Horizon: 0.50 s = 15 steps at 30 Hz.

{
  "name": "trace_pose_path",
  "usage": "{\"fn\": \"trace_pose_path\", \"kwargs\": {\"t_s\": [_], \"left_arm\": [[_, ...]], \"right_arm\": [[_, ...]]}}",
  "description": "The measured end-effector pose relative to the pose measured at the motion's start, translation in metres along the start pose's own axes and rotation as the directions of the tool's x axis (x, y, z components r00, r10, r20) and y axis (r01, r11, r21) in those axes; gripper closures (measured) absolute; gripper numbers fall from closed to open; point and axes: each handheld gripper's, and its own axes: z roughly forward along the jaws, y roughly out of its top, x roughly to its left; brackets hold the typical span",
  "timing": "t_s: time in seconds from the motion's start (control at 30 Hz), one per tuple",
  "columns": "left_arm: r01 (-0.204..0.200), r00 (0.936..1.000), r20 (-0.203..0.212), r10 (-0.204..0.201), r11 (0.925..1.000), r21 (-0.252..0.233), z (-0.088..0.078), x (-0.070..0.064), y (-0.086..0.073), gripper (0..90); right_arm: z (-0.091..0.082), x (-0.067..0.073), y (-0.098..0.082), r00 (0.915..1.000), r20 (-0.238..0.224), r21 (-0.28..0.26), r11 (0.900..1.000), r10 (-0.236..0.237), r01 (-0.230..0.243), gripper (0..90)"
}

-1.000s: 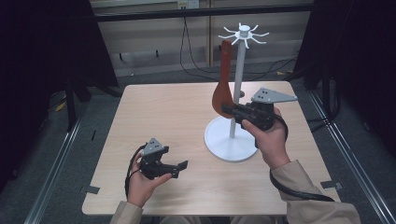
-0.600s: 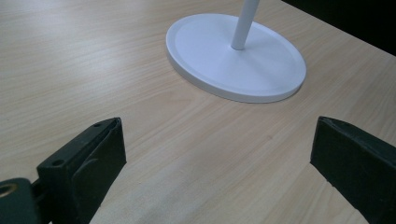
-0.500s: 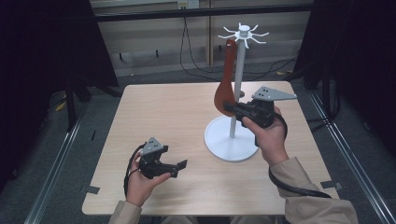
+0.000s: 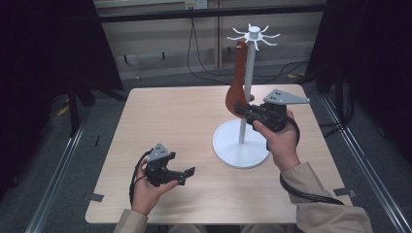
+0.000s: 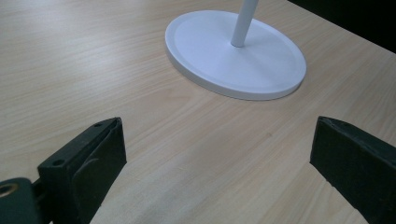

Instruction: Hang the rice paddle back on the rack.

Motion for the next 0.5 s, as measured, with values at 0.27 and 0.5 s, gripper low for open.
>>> {"fn": "trace_pose_path", "kwargs": {"t_s": [0.27,0.5], "left_arm": [[0.007,1.0000,0.007,-0.007,1.0000,0.004,0.0004,0.0015,-0.0003,3.6],[0.008,0.9999,0.008,-0.008,1.0000,0.003,-0.0002,0.0017,-0.0002,3.6]], "right_arm": [[0.0057,0.0014,-0.0015,0.9999,0.008,0.003,1.000,-0.014,0.014,71.6],[0.0040,0.0028,-0.0034,0.9994,0.030,0.007,1.000,-0.015,0.014,59.1]]}}
